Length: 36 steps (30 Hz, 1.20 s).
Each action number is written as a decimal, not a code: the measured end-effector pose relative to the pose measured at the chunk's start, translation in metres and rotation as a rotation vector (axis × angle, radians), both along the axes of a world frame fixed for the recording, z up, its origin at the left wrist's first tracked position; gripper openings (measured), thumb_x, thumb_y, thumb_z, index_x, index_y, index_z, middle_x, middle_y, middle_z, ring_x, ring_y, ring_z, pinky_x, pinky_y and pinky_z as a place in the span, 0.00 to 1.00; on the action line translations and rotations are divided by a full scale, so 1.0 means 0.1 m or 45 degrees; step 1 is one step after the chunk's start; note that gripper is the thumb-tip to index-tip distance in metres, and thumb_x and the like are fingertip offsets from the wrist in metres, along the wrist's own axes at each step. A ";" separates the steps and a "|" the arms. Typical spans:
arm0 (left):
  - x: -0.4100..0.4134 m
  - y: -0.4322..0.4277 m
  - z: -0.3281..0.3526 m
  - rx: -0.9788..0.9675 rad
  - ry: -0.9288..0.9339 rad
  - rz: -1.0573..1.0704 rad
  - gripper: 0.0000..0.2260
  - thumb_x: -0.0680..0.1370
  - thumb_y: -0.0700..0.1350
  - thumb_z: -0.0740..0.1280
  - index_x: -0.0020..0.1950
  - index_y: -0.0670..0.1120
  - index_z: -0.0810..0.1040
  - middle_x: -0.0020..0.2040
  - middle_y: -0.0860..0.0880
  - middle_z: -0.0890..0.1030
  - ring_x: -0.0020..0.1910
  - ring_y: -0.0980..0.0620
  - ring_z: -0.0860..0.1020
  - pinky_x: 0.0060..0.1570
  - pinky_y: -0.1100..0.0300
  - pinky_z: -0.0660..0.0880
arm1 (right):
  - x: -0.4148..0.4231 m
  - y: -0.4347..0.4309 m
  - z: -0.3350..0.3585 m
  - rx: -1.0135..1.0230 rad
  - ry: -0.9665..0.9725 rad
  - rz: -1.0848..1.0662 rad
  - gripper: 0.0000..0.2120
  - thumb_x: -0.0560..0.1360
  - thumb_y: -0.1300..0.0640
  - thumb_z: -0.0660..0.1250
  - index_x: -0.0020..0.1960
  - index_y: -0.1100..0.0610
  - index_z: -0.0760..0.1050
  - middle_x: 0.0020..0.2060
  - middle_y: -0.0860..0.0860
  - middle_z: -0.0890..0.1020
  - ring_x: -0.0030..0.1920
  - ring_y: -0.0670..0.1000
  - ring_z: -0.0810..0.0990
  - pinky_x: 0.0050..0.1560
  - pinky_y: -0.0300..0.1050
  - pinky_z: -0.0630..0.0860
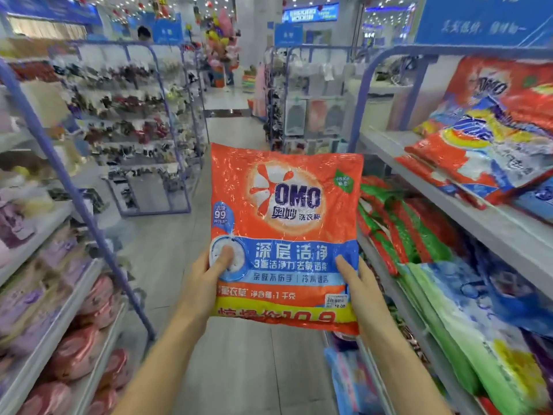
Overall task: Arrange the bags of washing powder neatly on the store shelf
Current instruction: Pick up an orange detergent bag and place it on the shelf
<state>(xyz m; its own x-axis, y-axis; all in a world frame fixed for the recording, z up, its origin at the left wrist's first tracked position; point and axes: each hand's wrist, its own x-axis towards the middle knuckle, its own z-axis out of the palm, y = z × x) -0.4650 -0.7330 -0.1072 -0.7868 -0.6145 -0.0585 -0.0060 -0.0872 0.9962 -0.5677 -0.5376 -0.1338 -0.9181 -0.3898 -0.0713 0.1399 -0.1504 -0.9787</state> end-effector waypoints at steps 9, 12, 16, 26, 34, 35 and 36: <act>-2.17 -0.71 0.07 -0.028 0.056 -0.346 0.15 0.70 0.56 0.62 0.50 0.48 0.76 0.34 0.54 0.84 0.31 0.52 0.83 0.26 0.62 0.77 | -1.59 -0.55 0.10 0.009 0.133 -0.374 0.18 0.73 0.48 0.62 0.62 0.49 0.73 0.53 0.50 0.83 0.51 0.54 0.82 0.52 0.54 0.78; -2.97 -0.92 0.23 -0.019 0.098 -0.545 0.09 0.75 0.54 0.61 0.48 0.50 0.76 0.33 0.55 0.84 0.30 0.54 0.83 0.25 0.63 0.77 | -2.09 -0.69 0.27 -0.020 0.220 -0.546 0.20 0.69 0.43 0.65 0.60 0.47 0.75 0.54 0.50 0.82 0.52 0.53 0.82 0.53 0.54 0.77; -3.95 -1.00 0.63 -0.011 0.170 -0.858 0.18 0.72 0.56 0.62 0.55 0.46 0.78 0.42 0.47 0.85 0.36 0.49 0.84 0.34 0.56 0.81 | -2.61 -0.77 0.62 -0.008 0.314 -0.826 0.28 0.61 0.35 0.68 0.58 0.46 0.76 0.50 0.46 0.84 0.49 0.49 0.83 0.46 0.46 0.79; -5.50 -0.27 1.27 0.045 0.269 -1.394 0.23 0.73 0.66 0.60 0.49 0.49 0.80 0.52 0.43 0.82 0.51 0.42 0.80 0.59 0.42 0.73 | -3.28 -0.42 1.24 0.150 0.400 -1.402 0.12 0.78 0.51 0.59 0.61 0.48 0.72 0.55 0.46 0.79 0.56 0.53 0.77 0.60 0.55 0.71; -6.09 0.17 1.67 -0.050 0.508 -1.533 0.12 0.77 0.56 0.61 0.42 0.52 0.80 0.43 0.48 0.85 0.39 0.51 0.82 0.45 0.55 0.79 | -3.53 -0.25 1.69 0.236 0.478 -1.602 0.17 0.78 0.49 0.59 0.66 0.49 0.68 0.61 0.48 0.73 0.59 0.51 0.73 0.56 0.47 0.67; -6.14 0.24 1.70 -0.044 0.542 -1.515 0.13 0.76 0.59 0.62 0.42 0.52 0.80 0.46 0.48 0.85 0.43 0.48 0.82 0.51 0.50 0.78 | -3.57 -0.24 1.75 0.286 0.495 -1.640 0.15 0.79 0.49 0.58 0.64 0.50 0.70 0.58 0.49 0.75 0.56 0.50 0.75 0.53 0.45 0.68; -6.20 0.31 1.70 -0.042 0.553 -1.513 0.14 0.76 0.60 0.62 0.42 0.53 0.81 0.45 0.49 0.84 0.46 0.46 0.82 0.53 0.47 0.77 | -3.62 -0.23 1.79 0.338 0.518 -1.669 0.11 0.79 0.51 0.58 0.60 0.50 0.71 0.53 0.49 0.77 0.51 0.48 0.76 0.49 0.43 0.70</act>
<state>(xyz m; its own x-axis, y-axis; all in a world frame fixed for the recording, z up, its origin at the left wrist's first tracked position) -1.0851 -0.7024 0.0626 -0.8035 0.4860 0.3439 0.2637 -0.2273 0.9374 -0.9293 -0.5610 0.0450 -0.5729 0.7413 0.3498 -0.2542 0.2450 -0.9356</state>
